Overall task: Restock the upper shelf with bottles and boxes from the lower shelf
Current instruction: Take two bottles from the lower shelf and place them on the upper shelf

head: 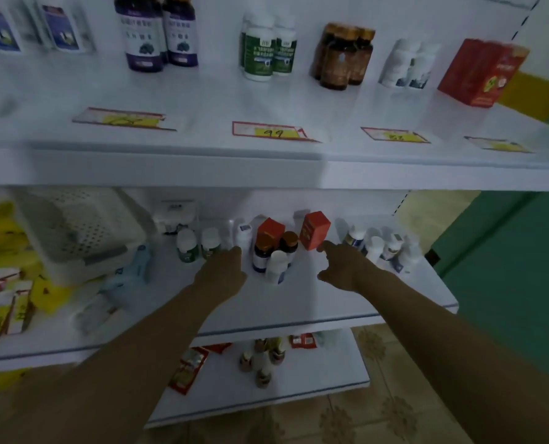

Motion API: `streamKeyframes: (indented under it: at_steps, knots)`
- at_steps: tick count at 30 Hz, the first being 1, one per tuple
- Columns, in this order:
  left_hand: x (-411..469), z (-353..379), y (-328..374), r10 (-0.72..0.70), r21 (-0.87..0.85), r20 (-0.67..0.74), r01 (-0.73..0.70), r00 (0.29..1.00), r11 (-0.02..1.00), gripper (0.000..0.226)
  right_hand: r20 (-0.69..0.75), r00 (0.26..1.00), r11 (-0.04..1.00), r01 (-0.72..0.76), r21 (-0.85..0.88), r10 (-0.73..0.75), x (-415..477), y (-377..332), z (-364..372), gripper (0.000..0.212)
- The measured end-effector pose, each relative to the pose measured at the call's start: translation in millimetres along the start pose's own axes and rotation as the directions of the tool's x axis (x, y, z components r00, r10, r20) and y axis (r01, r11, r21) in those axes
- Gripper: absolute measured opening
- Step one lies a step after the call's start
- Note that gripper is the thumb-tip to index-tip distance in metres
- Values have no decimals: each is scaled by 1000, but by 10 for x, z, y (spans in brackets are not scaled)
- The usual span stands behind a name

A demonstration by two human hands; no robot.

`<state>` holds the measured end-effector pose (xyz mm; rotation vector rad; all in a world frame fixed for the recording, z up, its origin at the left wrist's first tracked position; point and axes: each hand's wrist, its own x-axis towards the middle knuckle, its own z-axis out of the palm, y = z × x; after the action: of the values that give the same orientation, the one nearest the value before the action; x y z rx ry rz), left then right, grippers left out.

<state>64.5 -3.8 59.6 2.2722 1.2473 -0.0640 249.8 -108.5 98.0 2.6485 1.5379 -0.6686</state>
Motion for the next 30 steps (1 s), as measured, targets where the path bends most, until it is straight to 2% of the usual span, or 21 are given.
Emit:
streamKeyframes:
  at_steps: [6,11,14,17,20,22,24,27,30]
  knots:
    - [726,272,185,-97,-156,-132,76,986,985,43,-10,992,991,126,-42,-126,991,146,202,53]
    - [1300,457,297,-91,-194,-106,69,990,979,34,-33,979,979,199,-47,-201,1632,87,374,51]
    - [1432,586,299,-85,-193,-120,61,989,979,24,-15,977,977,213,-18,-214,1802,67,549,41]
    - [1444,633,279,-103,-194,-152,72,983,978,17,-74,970,972,234,0,-234,1842,87,648,34]
    - [1427,625,271,-94,-159,-169,67,981,985,21,-96,963,966,255,43,-250,1814,133,636,35]
    - [1385,590,270,-135,-217,-202,91,970,972,28,-108,964,963,252,99,-241,1752,148,572,35]
    - [1322,570,258,-200,-359,-210,115,957,926,36,-152,961,956,255,144,-233,1651,178,486,32]
    - [1122,452,224,-228,-562,-215,71,950,824,42,-235,939,914,310,263,-250,1441,223,310,29]
    - [786,251,201,-229,-741,-214,-5,950,672,47,-259,932,845,345,409,-255,1163,223,143,29]
